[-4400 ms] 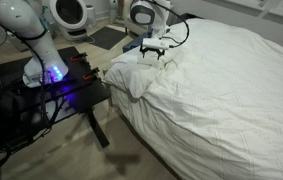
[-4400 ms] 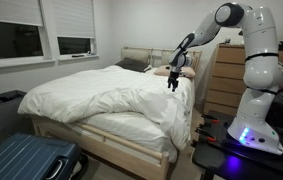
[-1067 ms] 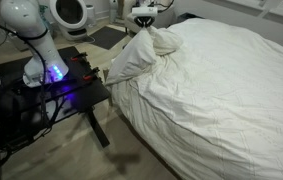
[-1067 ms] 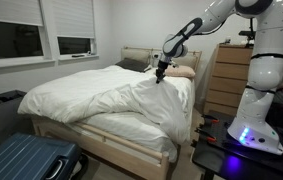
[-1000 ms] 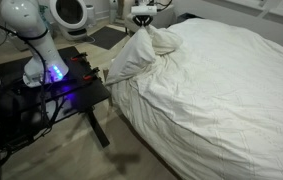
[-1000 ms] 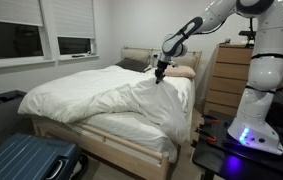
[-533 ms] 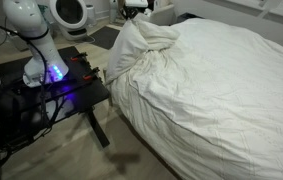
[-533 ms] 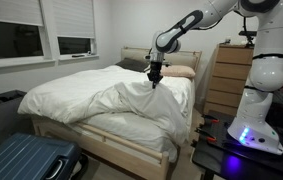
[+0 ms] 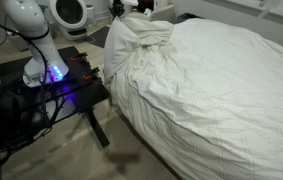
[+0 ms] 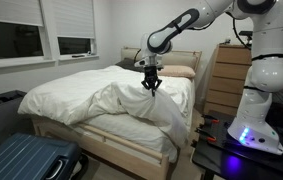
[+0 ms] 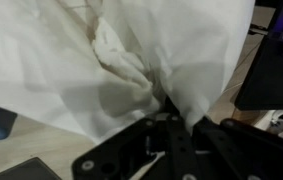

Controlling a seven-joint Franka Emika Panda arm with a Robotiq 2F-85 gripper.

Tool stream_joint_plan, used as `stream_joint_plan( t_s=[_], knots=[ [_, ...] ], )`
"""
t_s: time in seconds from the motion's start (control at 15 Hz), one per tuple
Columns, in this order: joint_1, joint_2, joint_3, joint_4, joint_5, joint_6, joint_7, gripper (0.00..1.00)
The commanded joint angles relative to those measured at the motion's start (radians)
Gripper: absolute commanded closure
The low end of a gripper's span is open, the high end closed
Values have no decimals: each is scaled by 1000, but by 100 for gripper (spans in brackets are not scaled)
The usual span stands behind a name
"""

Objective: Lay the duvet flat on the bottom right side of the bed

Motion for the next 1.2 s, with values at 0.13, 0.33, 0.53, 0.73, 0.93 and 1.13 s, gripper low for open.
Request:
stream_joint_plan(
  t_s=[0.13, 0.33, 0.53, 0.73, 0.93, 1.13],
  knots=[
    [59, 122, 71, 117, -8, -157, -124, 98],
    [97, 178, 109, 156, -39, -222, -171, 98],
    [125, 219, 133, 195, -70, -280, -203, 98],
    [140, 255, 145, 218, -75, -281, -246, 98],
    [149, 307, 143, 229, -80, -246, -273, 99],
    [146, 382, 143, 244, -70, -230, -295, 99]
  ],
)
